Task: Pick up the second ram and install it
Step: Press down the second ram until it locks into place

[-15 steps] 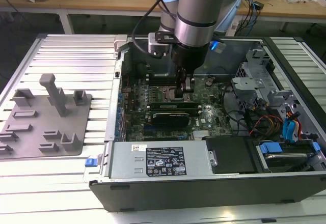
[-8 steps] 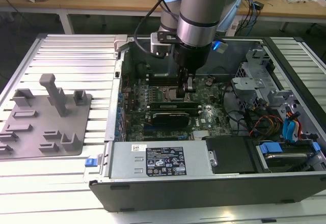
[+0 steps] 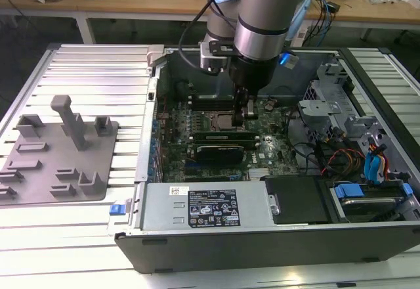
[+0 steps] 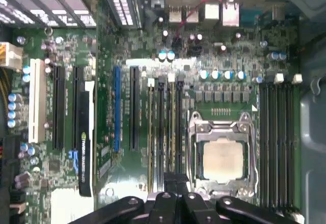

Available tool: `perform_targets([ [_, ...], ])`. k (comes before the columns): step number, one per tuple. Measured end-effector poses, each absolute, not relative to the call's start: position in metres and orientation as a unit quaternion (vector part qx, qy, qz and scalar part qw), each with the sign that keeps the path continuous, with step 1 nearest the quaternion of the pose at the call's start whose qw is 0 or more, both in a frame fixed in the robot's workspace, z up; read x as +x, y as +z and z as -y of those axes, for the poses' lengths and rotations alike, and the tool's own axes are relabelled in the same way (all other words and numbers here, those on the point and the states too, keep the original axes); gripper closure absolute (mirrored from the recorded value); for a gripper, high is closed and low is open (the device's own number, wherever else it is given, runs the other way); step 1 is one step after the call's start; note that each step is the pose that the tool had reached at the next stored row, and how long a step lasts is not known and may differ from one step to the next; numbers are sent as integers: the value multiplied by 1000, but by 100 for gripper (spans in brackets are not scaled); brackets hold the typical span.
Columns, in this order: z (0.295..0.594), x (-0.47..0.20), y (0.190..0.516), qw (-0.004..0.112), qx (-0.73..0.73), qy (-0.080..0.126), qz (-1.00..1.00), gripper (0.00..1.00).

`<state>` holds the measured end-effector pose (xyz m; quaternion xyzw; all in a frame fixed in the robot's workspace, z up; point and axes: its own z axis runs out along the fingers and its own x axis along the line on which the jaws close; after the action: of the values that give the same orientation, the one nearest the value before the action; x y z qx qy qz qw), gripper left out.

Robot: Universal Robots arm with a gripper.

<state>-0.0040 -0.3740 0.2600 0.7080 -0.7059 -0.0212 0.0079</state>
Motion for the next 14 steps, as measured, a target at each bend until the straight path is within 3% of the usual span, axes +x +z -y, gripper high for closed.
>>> perform_targets([
  [14, 374, 26, 248, 7, 694, -21, 719, 92],
])
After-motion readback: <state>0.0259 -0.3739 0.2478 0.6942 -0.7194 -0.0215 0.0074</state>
